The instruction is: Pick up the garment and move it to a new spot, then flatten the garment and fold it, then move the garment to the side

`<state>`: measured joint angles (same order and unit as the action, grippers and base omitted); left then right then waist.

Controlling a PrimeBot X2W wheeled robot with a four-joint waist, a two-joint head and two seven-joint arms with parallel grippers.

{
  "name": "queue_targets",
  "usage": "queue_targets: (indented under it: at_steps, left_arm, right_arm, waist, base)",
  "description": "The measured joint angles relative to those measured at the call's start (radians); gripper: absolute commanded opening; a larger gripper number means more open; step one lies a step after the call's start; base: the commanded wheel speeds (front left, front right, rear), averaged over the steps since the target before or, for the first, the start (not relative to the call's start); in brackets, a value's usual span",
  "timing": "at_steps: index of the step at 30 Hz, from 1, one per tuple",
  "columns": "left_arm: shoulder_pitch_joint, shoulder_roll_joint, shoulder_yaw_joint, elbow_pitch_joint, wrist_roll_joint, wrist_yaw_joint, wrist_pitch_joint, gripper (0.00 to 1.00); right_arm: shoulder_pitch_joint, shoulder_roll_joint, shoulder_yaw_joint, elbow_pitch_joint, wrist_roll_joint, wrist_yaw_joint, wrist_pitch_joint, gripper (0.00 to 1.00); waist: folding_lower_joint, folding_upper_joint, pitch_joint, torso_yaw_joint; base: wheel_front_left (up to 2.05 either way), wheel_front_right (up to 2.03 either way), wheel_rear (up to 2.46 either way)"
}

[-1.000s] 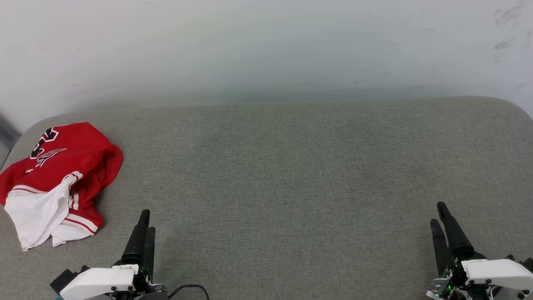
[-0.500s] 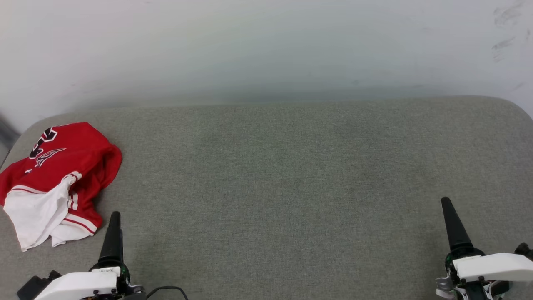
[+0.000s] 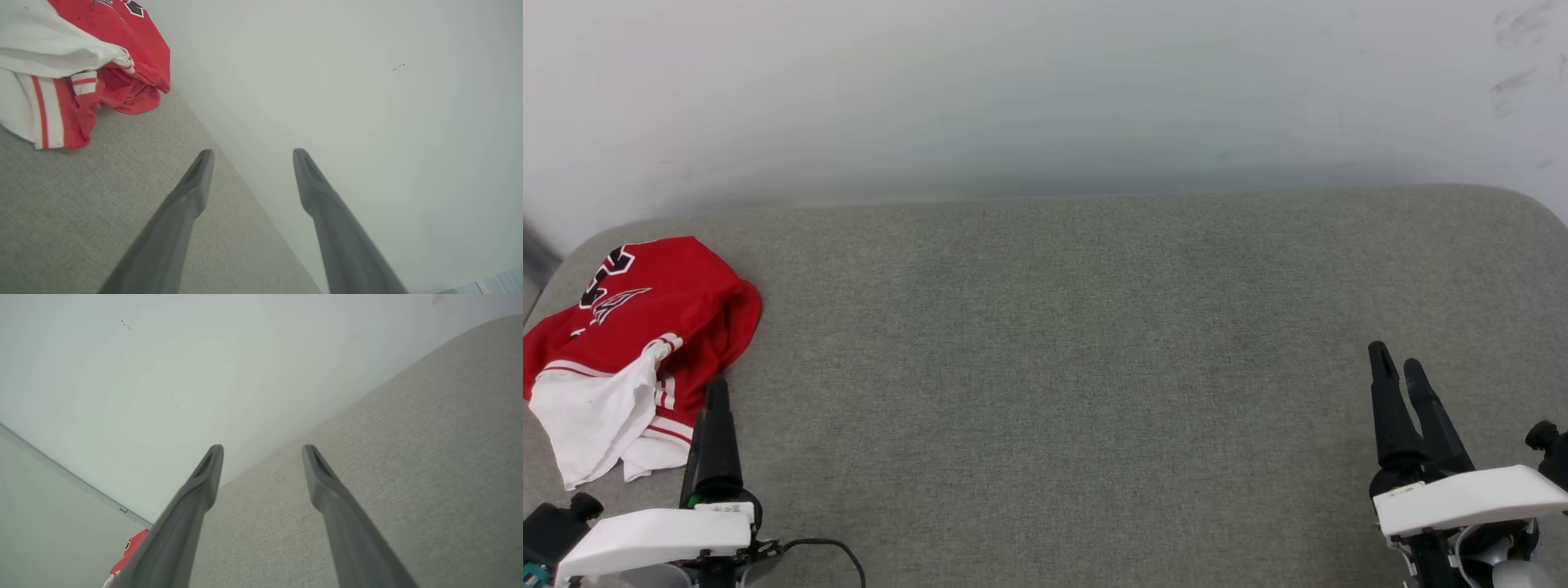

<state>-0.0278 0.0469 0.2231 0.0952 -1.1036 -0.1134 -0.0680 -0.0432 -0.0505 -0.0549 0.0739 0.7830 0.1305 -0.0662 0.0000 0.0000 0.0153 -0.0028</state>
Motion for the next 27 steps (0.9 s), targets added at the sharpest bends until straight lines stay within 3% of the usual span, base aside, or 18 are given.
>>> queue_targets:
  at_steps: [14, 27]
  left_arm:
    - [0.037, 0.001, -0.158, -0.145, 0.384, 0.071, -0.043, 1.0]
    - [0.055, 0.007, -0.269, -0.152, 0.629, 0.109, -0.078, 1.0]
  right_arm:
    - [0.001, 0.0, 0.047, -0.063, -0.333, 0.0, -0.044, 1.0]
    - [0.003, 0.0, 0.063, -0.072, -0.532, 0.0, -0.079, 1.0]
  waist:
    - [0.0, 0.0, 0.006, -0.004]
    - [0.0, 0.0, 0.007, -0.01]
  base:
    - [0.0, 0.0, 0.0]
    - [0.0, 0.0, 0.0]
